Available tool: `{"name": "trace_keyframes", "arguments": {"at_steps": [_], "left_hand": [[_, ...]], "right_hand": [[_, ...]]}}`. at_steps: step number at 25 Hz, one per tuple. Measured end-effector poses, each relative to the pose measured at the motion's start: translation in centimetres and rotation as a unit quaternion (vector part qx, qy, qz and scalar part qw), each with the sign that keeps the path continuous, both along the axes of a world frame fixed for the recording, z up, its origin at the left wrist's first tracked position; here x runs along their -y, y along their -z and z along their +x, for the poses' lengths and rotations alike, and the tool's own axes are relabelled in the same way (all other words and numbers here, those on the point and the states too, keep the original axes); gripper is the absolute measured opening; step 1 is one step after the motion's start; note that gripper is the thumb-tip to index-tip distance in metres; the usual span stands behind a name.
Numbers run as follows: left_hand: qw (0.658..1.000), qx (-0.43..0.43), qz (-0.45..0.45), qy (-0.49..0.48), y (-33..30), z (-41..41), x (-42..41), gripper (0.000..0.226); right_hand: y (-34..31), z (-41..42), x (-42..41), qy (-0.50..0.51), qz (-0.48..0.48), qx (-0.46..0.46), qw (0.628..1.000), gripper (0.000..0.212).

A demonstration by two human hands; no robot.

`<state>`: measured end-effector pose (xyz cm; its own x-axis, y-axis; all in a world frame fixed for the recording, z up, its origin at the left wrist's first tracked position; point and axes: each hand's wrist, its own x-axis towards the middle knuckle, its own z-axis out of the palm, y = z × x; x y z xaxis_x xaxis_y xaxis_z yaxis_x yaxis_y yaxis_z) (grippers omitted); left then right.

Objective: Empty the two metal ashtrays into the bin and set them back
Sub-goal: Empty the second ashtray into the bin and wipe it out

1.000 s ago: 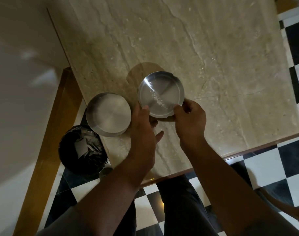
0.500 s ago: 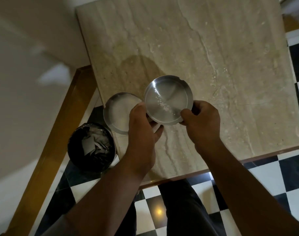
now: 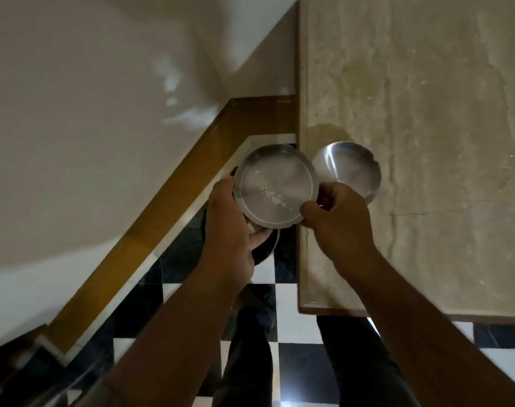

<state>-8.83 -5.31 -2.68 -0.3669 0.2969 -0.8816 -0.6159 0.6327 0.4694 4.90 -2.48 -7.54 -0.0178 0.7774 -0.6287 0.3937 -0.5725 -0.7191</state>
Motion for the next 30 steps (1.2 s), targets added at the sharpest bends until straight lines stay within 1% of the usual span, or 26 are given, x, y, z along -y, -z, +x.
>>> {"name": "trace_keyframes", "arguments": {"at_steps": [3, 4, 6, 7, 8, 9, 11, 12, 14, 15, 16, 17, 18, 19, 20, 21, 22, 24, 26, 27, 28, 29, 30], "left_hand": [[0.999, -0.004, -0.027, -0.040, 1.2, -3.5, 2.9, 0.052], [0.999, -0.004, -0.026, -0.047, 1.5, -4.5, 3.8, 0.061], [0.998, -0.006, -0.029, -0.048, 1.6, -5.3, 4.4, 0.091], [0.998, -0.013, -0.033, -0.046, 1.7, -6.1, 4.8, 0.104], [0.998, -0.022, -0.039, -0.044, 1.8, -7.0, 5.4, 0.110], [0.998, -0.020, -0.044, -0.042, 2.3, -7.8, 6.0, 0.106], [0.997, -0.006, -0.037, -0.060, 3.4, -9.0, 7.0, 0.072], [0.997, 0.007, -0.036, -0.062, 4.1, -9.5, 7.5, 0.064], [0.998, 0.024, -0.044, -0.048, 5.2, -10.4, 8.3, 0.079], [0.998, 0.030, -0.044, -0.036, 5.5, -10.9, 8.3, 0.077], [0.998, 0.033, -0.042, -0.022, 5.9, -11.3, 8.4, 0.069], [0.998, 0.042, -0.045, -0.009, 6.3, -12.0, 8.3, 0.062], [0.997, 0.060, -0.048, 0.006, 6.8, -12.5, 8.3, 0.060], [0.996, 0.077, -0.049, 0.022, 7.4, -13.1, 8.0, 0.061], [0.994, 0.092, -0.043, 0.048, 7.8, -13.7, 7.7, 0.062], [0.991, 0.093, -0.032, 0.095, 8.1, -14.2, 7.3, 0.062], [0.983, 0.085, -0.021, 0.163, 8.5, -14.8, 7.0, 0.063], [0.952, 0.083, 0.002, 0.293, 9.2, -15.7, 6.5, 0.074], [0.913, 0.082, 0.017, 0.399, 9.3, -16.0, 6.0, 0.094], [0.882, 0.060, 0.025, 0.467, 9.3, -16.0, 5.7, 0.108], [0.841, 0.026, 0.025, 0.540, 9.3, -15.7, 5.3, 0.120], [0.804, 0.002, 0.023, 0.594, 9.5, -15.4, 4.9, 0.127], [0.774, -0.010, 0.033, 0.632, 9.8, -15.0, 4.6, 0.129]], "right_hand": [[0.9, -3.9, 1.9, -0.040, -0.020, -0.013, 0.999, 0.042], [1.3, -5.1, 2.4, -0.061, -0.024, -0.012, 0.998, 0.042], [1.9, -6.0, 2.7, -0.098, -0.046, -0.021, 0.994, 0.043], [2.3, -6.7, 2.9, -0.120, -0.074, -0.037, 0.989, 0.044], [2.5, -7.4, 3.2, -0.135, -0.109, -0.058, 0.983, 0.043], [2.7, -8.0, 3.3, -0.137, -0.148, -0.085, 0.976, 0.041], [2.8, -8.5, 3.4, -0.120, -0.209, -0.142, 0.960, 0.036], [2.8, -8.6, 3.4, -0.111, -0.225, -0.162, 0.954, 0.034], [2.9, -8.6, 3.4, -0.099, -0.238, -0.179, 0.949, 0.033], [3.2, -8.5, 3.3, -0.099, -0.239, -0.176, 0.950, 0.032], [3.3, -8.5, 3.3, -0.106, -0.234, -0.166, 0.952, 0.033], [3.4, -8.5, 3.1, -0.122, -0.220, -0.148, 0.957, 0.034], [3.6, -8.4, 2.9, -0.158, -0.188, -0.114, 0.962, 0.036], [3.9, -8.3, 2.6, -0.217, -0.137, -0.064, 0.965, 0.039], [4.1, -8.3, 2.4, -0.280, -0.080, -0.014, 0.957, 0.041], [4.4, -8.3, 2.3, -0.329, -0.027, 0.018, 0.944, 0.043], [4.5, -8.2, 2.3, -0.362, 0.018, 0.028, 0.932, 0.043], [5.3, -7.6, 2.4, -0.417, 0.102, 0.016, 0.903, 0.042], [6.1, -6.5, 2.4, -0.483, 0.199, 0.011, 0.853, 0.042], [6.3, -6.1, 2.3, -0.520, 0.239, 0.019, 0.820, 0.041], [6.4, -5.9, 2.1, -0.552, 0.272, 0.029, 0.788, 0.040], [6.6, -5.8, 2.0, -0.575, 0.302, 0.039, 0.759, 0.039], [6.7, -5.7, 1.9, -0.591, 0.328, 0.047, 0.735, 0.038]]}}
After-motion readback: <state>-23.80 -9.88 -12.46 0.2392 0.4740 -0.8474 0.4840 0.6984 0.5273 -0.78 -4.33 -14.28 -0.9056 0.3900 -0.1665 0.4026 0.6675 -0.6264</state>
